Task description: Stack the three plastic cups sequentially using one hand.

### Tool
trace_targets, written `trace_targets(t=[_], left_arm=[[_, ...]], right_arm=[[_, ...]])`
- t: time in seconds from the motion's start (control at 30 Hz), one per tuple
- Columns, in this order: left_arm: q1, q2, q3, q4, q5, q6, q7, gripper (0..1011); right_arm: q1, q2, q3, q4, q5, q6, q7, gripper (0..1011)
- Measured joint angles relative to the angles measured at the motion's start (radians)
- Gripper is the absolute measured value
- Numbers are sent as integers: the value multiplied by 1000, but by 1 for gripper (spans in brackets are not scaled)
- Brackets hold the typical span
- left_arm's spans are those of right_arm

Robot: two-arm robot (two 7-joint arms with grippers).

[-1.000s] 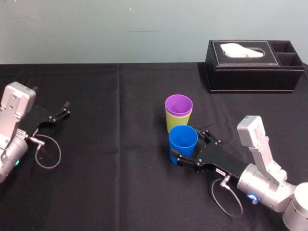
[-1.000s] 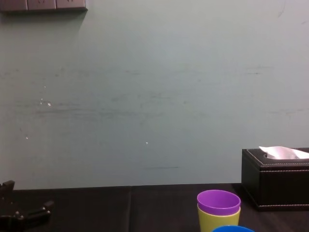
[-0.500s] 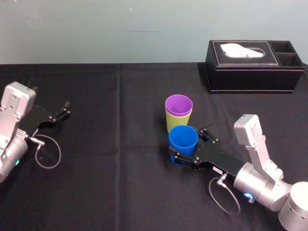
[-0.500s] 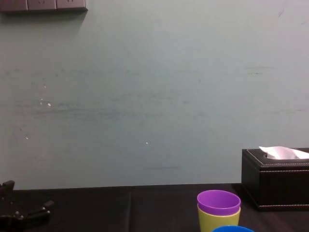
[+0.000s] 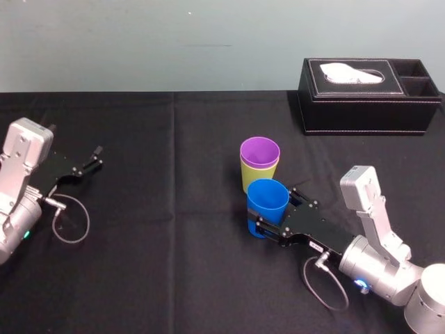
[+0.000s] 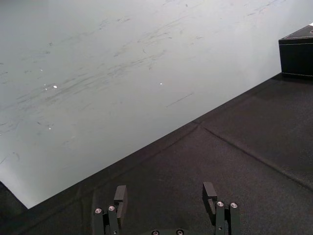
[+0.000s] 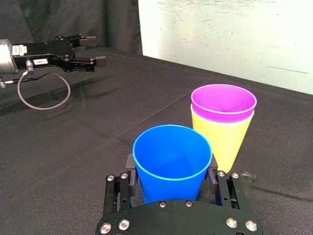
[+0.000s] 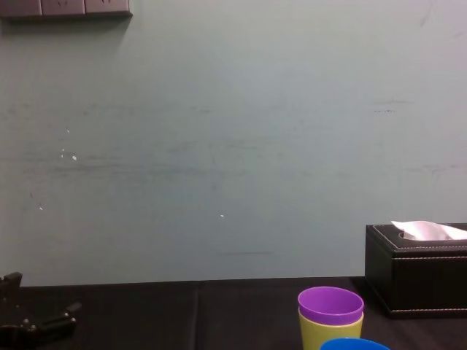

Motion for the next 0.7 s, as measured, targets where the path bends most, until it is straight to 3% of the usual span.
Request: trace_targets(t=[0.3, 0.7], left_arm=[[0, 0, 0, 0, 0, 0, 0, 1011], [0, 0, 0, 0, 0, 0, 0, 1011]], right_arm=[[-2, 4, 4, -9, 0, 4, 0, 735], [2, 39, 32, -103, 20, 64, -2, 723]])
